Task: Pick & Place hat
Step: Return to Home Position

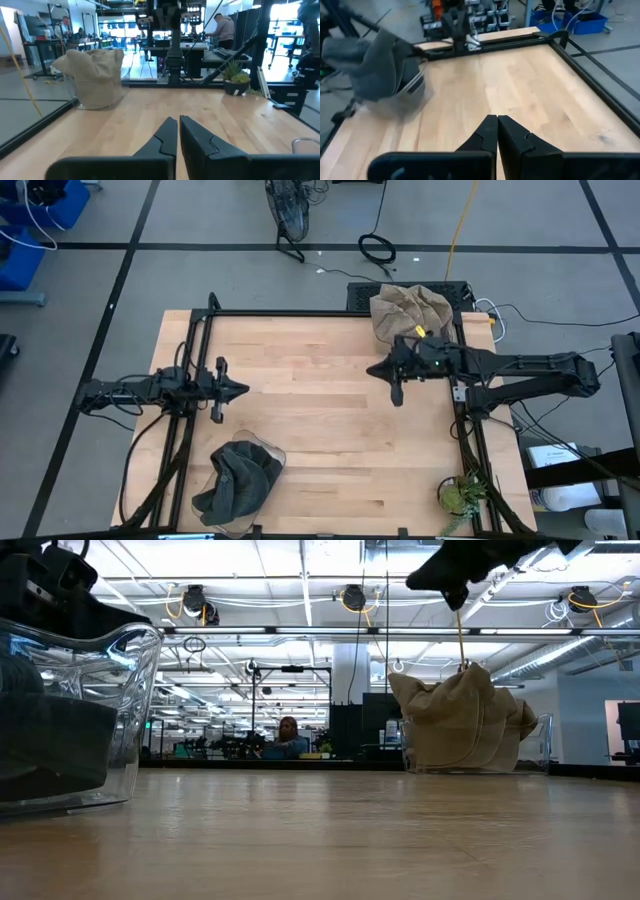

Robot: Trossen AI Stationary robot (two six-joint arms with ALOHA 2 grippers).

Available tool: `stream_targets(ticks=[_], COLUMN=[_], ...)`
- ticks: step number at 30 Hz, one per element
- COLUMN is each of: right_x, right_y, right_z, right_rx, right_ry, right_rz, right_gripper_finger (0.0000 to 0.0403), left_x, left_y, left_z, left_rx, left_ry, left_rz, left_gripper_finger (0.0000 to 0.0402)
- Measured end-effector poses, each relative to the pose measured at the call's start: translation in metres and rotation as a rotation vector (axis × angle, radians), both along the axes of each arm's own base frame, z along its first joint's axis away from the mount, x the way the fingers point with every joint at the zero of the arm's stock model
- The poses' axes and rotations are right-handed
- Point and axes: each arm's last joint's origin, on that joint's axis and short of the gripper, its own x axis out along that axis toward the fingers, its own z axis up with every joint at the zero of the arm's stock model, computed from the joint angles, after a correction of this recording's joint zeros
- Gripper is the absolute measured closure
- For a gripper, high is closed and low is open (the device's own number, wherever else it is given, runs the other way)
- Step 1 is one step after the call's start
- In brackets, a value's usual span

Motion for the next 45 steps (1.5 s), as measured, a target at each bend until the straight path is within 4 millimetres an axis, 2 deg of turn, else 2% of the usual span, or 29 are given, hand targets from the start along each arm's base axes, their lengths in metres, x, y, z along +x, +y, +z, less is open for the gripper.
stream_targets(ticks=[4,13,18,22,30,45], right_x=[-0.012,-0.054,-0.077,-0.089,-0.103,-0.117], right_y=[0.006,0.012,0.019,0.022,0.028,0.030], right_z=[-0.022,-0.103,-0.130,-0.135,-0.128,-0.135], right_rx=[-0.026,0.067,0.057,0.012,-0.005,-0.128], right_ry=[-0.017,-0.182,-0.231,-0.298,-0.381,-0.327], right_rz=[0.030,0.021,0.064,0.099,0.152,0.168], right_gripper_finger=[0.0402,0.0403,0.0403,0.0403,0.0403,0.0403], left_x=[0.000,0.000,0.000,0.000,0.000,0.000], left_y=[0.000,0.000,0.000,0.000,0.000,0.000], left_z=[0.000,0.002,0.003,0.003,0.003,0.004], left_rx=[0.021,0.024,0.023,0.023,0.023,0.023], left_ry=[0.000,-0.035,-0.038,-0.043,-0.044,-0.045], left_rz=[0.003,0.008,0.008,0.008,0.007,0.007], left_gripper_finger=[0.0356,0.0331,0.0328,0.0327,0.0327,0.0327])
